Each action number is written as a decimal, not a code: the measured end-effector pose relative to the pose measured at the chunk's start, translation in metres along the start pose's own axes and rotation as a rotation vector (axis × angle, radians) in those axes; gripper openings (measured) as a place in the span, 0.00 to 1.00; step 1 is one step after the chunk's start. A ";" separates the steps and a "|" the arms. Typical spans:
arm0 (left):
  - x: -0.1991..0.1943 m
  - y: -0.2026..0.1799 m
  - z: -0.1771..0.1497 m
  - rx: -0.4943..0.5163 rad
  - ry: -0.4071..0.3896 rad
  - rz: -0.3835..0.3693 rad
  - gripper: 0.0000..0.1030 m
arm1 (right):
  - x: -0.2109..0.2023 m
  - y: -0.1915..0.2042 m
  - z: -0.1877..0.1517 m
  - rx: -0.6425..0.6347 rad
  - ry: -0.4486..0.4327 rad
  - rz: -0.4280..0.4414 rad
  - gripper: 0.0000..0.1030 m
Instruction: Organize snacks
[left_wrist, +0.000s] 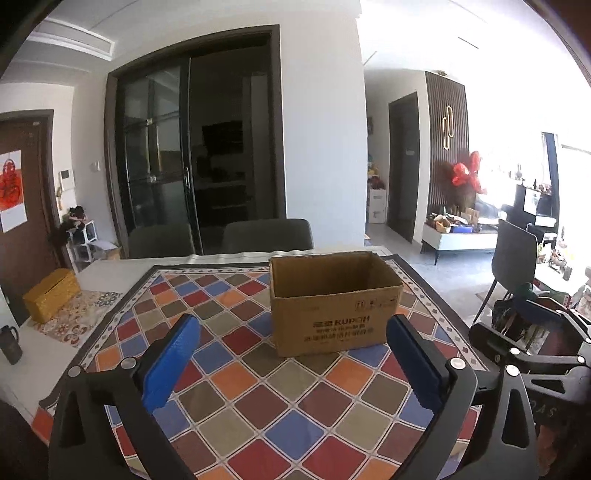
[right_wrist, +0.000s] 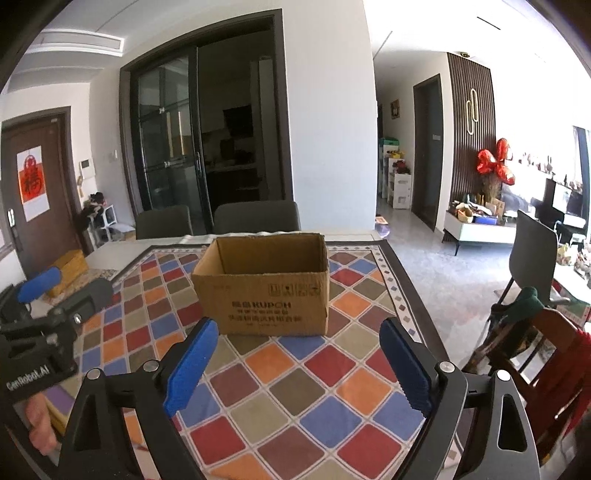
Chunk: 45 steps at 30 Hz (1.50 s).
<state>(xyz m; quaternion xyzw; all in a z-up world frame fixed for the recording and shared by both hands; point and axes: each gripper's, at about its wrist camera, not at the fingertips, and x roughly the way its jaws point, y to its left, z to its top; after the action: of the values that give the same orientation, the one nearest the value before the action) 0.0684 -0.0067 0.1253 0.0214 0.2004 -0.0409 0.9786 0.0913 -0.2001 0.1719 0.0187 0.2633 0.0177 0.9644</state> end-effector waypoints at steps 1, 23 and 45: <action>-0.001 0.001 -0.001 -0.003 -0.001 -0.001 1.00 | -0.002 0.001 -0.003 -0.003 -0.001 -0.003 0.87; -0.006 0.000 -0.014 0.006 0.000 0.002 1.00 | -0.014 0.003 -0.017 -0.015 -0.010 -0.015 0.87; -0.007 0.000 -0.017 0.002 0.004 0.008 1.00 | -0.013 0.004 -0.016 -0.015 -0.010 -0.017 0.87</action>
<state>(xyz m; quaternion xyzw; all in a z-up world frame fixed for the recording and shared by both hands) 0.0556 -0.0049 0.1120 0.0233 0.2023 -0.0370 0.9784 0.0718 -0.1966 0.1651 0.0091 0.2586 0.0116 0.9659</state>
